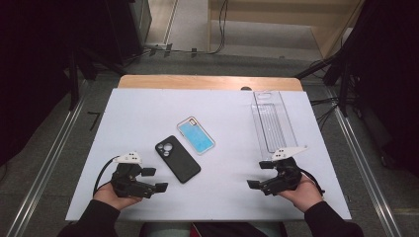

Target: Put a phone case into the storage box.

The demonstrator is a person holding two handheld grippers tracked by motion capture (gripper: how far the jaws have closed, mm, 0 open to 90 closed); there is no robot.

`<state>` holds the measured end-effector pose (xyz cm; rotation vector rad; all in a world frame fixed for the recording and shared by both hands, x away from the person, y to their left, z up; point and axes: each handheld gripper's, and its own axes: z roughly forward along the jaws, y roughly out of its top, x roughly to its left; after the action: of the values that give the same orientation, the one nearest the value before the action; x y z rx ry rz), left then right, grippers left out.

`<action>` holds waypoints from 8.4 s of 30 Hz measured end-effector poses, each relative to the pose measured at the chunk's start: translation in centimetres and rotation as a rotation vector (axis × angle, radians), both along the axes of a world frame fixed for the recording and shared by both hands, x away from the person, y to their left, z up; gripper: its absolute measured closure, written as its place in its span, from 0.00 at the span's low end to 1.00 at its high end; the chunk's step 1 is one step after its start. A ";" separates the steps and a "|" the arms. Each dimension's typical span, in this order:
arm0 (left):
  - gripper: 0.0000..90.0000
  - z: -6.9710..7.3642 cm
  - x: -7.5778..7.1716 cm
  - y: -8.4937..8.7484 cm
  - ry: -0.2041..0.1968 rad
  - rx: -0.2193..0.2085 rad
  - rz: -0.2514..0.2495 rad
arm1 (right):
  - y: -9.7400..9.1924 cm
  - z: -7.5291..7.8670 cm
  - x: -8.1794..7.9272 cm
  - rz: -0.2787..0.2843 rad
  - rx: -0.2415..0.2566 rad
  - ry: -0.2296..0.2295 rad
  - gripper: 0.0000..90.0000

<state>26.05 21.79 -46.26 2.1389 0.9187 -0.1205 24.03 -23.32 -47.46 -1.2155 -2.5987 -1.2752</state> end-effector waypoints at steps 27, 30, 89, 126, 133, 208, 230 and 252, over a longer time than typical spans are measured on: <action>0.23 0.1 0.1 0.1 0.000 -0.018 -0.004 | 3.8 1.7 3.2 -0.070 -0.001 -0.038 0.09; 0.23 0.1 0.1 0.1 0.000 -0.017 -0.003 | 4.3 1.9 3.6 -0.066 -0.004 -0.043 0.09; 0.23 0.0 0.2 0.4 0.019 -0.015 0.015 | 12.9 2.1 12.6 -0.048 -0.024 -0.066 0.09; 0.23 0.0 0.1 0.4 0.012 -0.016 0.012 | 17.1 0.4 15.9 -0.066 -0.101 -0.020 0.09; 0.23 -0.1 0.1 0.4 0.013 -0.008 0.012 | 17.5 -0.3 15.9 -0.058 -0.128 -0.007 0.09; 0.23 1.7 1.4 -1.4 0.057 -0.056 0.131 | 13.2 2.8 10.8 -0.080 -0.081 -0.090 0.16; 0.23 3.4 3.2 -4.7 0.055 -0.059 0.137 | 10.2 2.1 6.4 -0.090 -0.036 -0.089 0.16; 0.25 4.9 5.5 -6.9 0.088 -0.083 0.250 | 12.3 1.4 5.5 -0.206 0.082 -0.086 0.16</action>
<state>31.59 14.92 -41.40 1.9388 1.2030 -0.1252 29.54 -11.06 -46.05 -1.4773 -2.5027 -1.4831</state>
